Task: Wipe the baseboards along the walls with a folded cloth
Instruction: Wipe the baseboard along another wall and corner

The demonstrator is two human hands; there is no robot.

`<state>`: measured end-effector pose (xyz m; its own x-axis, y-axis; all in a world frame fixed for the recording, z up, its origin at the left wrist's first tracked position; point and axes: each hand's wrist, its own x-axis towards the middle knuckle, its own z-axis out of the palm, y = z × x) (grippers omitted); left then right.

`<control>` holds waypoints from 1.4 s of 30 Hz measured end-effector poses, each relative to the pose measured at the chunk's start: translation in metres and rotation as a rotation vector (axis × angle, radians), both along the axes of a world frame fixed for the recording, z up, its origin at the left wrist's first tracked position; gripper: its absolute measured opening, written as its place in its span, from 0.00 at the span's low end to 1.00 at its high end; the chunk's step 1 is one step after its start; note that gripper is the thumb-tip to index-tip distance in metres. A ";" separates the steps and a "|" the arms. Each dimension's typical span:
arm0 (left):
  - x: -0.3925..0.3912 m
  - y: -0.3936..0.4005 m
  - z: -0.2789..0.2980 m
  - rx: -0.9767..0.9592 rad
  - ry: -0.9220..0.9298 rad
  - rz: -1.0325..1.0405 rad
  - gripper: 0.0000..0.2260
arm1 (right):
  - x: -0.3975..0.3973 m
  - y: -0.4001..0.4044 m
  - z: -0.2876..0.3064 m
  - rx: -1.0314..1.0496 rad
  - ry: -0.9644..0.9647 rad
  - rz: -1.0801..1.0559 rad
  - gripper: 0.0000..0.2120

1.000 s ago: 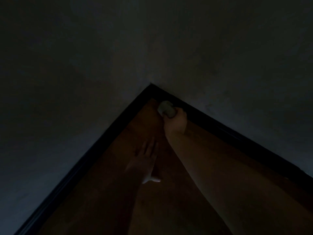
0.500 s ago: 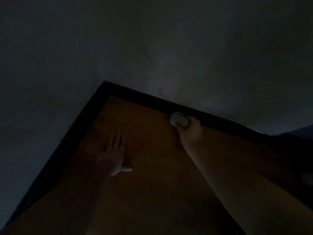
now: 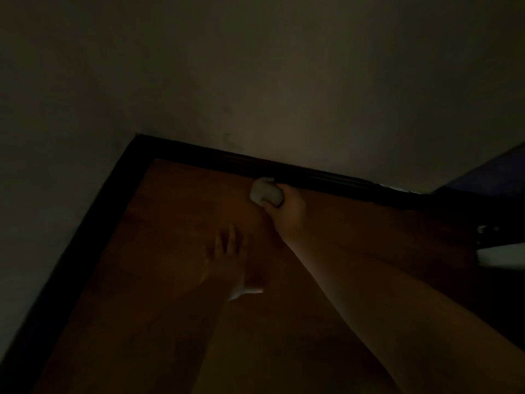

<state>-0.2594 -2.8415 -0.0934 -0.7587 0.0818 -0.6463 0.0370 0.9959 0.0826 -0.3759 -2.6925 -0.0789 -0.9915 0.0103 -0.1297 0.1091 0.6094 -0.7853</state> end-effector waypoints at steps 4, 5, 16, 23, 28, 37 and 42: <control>-0.003 0.007 -0.003 -0.034 0.016 0.025 0.62 | -0.014 0.025 0.001 0.014 -0.030 -0.063 0.23; -0.003 0.007 -0.003 -0.037 0.018 0.022 0.62 | -0.014 0.034 0.000 0.027 -0.022 -0.071 0.23; -0.003 0.002 -0.012 -0.058 0.035 0.013 0.63 | 0.005 0.131 0.005 0.134 0.021 -0.164 0.22; -0.004 0.000 -0.018 -0.053 0.045 0.024 0.63 | 0.020 0.216 0.010 0.262 0.020 -0.272 0.23; -0.004 0.000 -0.016 -0.061 0.052 0.015 0.64 | 0.029 0.239 0.004 0.278 -0.008 -0.449 0.21; -0.003 0.007 0.002 -0.060 0.054 0.004 0.62 | 0.044 0.130 0.015 0.085 0.066 -0.262 0.20; -0.005 0.016 0.020 -0.084 -0.009 0.037 0.61 | 0.027 0.038 0.036 -0.031 0.098 -0.066 0.21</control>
